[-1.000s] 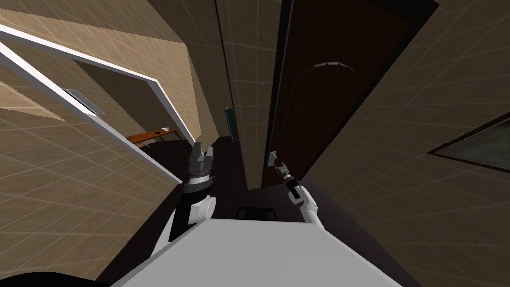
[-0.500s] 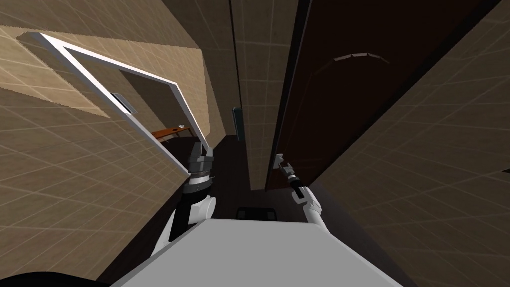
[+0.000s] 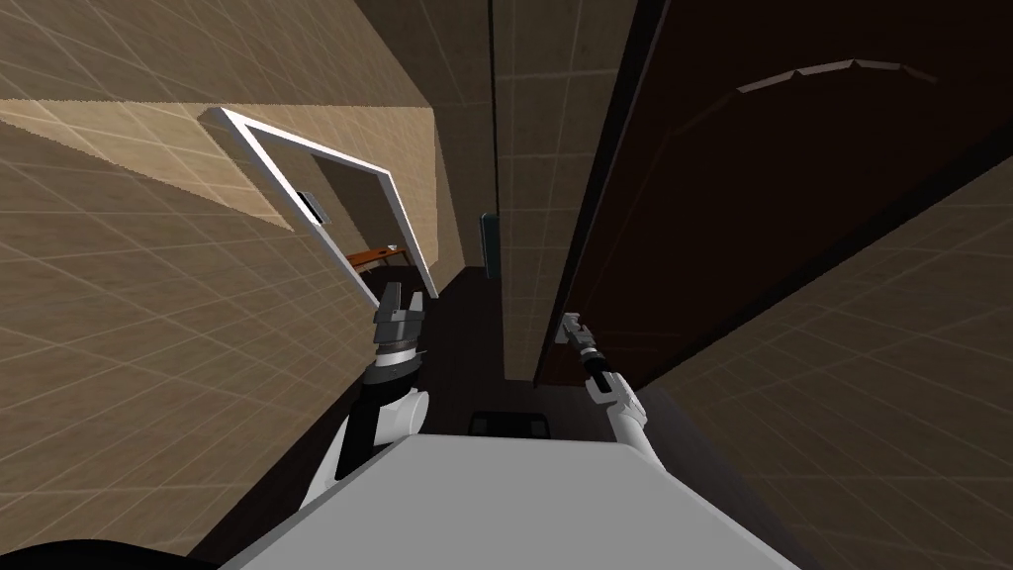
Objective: Pull the door open
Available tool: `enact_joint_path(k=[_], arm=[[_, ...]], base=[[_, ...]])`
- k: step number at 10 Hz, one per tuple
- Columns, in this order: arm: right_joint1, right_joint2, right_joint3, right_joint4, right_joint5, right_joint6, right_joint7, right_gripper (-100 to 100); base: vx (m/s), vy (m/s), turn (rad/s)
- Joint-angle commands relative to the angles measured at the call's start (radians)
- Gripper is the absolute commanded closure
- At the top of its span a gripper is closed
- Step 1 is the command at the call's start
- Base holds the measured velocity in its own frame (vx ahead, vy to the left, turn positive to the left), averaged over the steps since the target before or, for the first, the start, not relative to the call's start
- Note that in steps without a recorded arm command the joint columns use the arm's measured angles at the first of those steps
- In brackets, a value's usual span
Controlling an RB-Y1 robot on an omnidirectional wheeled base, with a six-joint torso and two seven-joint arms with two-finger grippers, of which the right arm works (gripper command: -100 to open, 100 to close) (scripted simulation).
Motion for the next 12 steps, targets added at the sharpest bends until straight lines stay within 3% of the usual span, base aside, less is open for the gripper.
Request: enact_joint_path(k=[1,2,3,8,12], arm=[[-0.006,0.001,-0.027,0.006,-0.008,0.010,0.008,-100],[-0.005,0.001,-0.019,0.007,-0.005,0.003,0.006,-100],[-0.005,0.001,-0.019,0.007,-0.005,0.003,0.006,100],[-0.005,0.001,-0.019,0.007,-0.005,0.003,0.006,100],[-0.019,-0.007,-0.008,0.026,-0.060,0.003,-0.086,100]], base=[[0.047,-0.037,0.296],[0.022,-0.024,0.054],[-0.002,0.003,-0.052],[-0.001,0.001,-0.005],[-0.045,-0.025,0.049]])
